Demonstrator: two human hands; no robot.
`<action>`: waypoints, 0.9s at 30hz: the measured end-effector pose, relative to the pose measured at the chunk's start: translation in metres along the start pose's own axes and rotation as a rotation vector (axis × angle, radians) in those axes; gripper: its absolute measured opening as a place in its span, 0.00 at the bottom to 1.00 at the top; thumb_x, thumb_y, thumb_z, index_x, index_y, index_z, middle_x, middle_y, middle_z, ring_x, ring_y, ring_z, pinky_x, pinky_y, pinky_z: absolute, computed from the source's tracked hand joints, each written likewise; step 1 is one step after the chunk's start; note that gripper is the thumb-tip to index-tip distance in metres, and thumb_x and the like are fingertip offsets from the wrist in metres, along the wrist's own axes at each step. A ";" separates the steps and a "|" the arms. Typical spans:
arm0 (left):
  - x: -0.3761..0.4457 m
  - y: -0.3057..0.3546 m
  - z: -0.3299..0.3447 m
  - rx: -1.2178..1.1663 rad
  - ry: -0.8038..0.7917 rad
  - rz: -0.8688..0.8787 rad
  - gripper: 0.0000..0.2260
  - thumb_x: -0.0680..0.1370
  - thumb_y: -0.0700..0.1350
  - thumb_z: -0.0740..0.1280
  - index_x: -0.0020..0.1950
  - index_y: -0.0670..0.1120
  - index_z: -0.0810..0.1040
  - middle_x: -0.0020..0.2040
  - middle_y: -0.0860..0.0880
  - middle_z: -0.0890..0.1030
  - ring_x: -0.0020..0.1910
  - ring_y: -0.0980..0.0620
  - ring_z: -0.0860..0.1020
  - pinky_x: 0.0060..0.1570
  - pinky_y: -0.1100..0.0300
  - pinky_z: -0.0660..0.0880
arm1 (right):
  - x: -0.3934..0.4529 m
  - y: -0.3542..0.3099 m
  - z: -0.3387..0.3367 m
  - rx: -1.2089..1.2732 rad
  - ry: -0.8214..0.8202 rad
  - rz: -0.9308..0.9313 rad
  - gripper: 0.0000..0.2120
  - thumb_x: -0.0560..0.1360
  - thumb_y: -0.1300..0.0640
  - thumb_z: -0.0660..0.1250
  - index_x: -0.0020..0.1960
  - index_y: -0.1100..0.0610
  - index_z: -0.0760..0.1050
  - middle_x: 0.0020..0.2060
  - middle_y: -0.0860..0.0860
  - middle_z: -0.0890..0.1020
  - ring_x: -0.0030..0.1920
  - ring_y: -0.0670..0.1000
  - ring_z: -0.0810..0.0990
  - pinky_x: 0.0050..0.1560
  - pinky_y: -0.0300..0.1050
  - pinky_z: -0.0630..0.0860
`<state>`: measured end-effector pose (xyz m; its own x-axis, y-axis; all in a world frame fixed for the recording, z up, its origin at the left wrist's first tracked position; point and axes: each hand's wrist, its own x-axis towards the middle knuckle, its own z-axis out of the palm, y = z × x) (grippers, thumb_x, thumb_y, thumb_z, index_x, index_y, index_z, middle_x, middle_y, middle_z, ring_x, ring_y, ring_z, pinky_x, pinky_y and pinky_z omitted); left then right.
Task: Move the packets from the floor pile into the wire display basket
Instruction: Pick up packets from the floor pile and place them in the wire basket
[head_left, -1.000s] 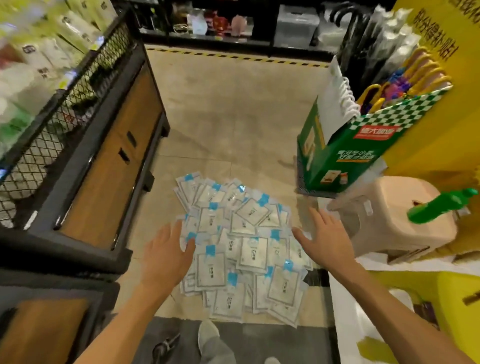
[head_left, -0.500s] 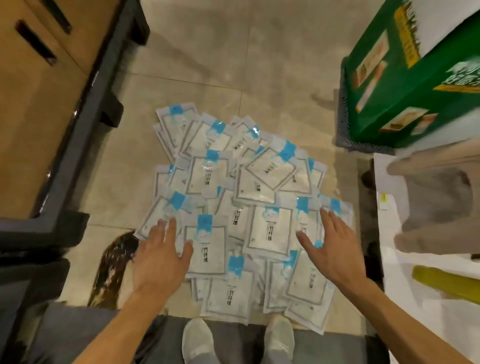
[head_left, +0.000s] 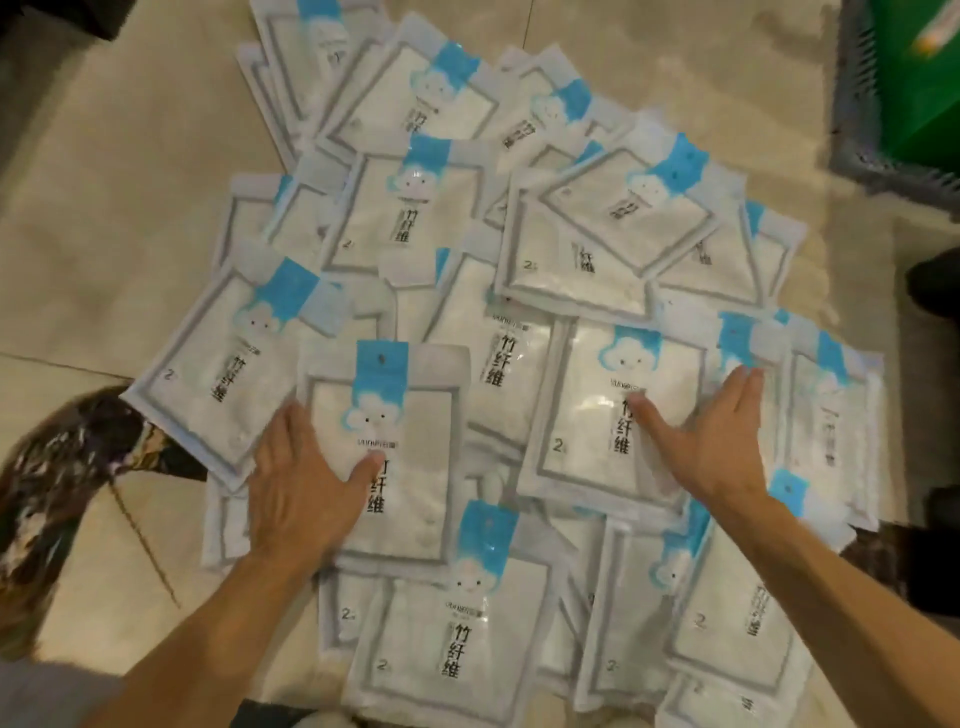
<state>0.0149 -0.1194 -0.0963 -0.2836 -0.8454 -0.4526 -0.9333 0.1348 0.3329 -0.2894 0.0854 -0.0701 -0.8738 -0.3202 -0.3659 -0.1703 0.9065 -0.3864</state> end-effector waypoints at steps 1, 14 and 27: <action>0.003 0.000 0.004 -0.033 0.040 -0.032 0.50 0.72 0.62 0.75 0.82 0.42 0.53 0.80 0.40 0.58 0.78 0.40 0.56 0.76 0.42 0.56 | 0.005 0.006 0.007 0.027 -0.013 0.039 0.62 0.69 0.28 0.69 0.82 0.69 0.45 0.83 0.61 0.46 0.83 0.55 0.44 0.81 0.47 0.44; 0.005 -0.005 -0.037 -0.826 -0.166 -0.259 0.22 0.66 0.34 0.80 0.58 0.43 0.80 0.50 0.46 0.87 0.50 0.43 0.86 0.55 0.45 0.81 | -0.005 0.001 -0.006 0.669 0.061 0.180 0.18 0.71 0.58 0.80 0.50 0.53 0.71 0.49 0.52 0.82 0.49 0.52 0.84 0.44 0.42 0.81; -0.056 0.053 -0.157 -1.091 -0.373 -0.218 0.26 0.66 0.36 0.76 0.64 0.43 0.79 0.55 0.42 0.86 0.51 0.42 0.86 0.47 0.43 0.84 | -0.084 -0.049 -0.140 0.898 -0.363 0.180 0.16 0.75 0.71 0.70 0.60 0.58 0.78 0.53 0.59 0.87 0.51 0.60 0.87 0.52 0.59 0.85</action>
<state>0.0161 -0.1456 0.0766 -0.3571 -0.5675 -0.7419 -0.3381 -0.6619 0.6690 -0.2716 0.1064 0.0974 -0.6341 -0.3992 -0.6622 0.4923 0.4520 -0.7439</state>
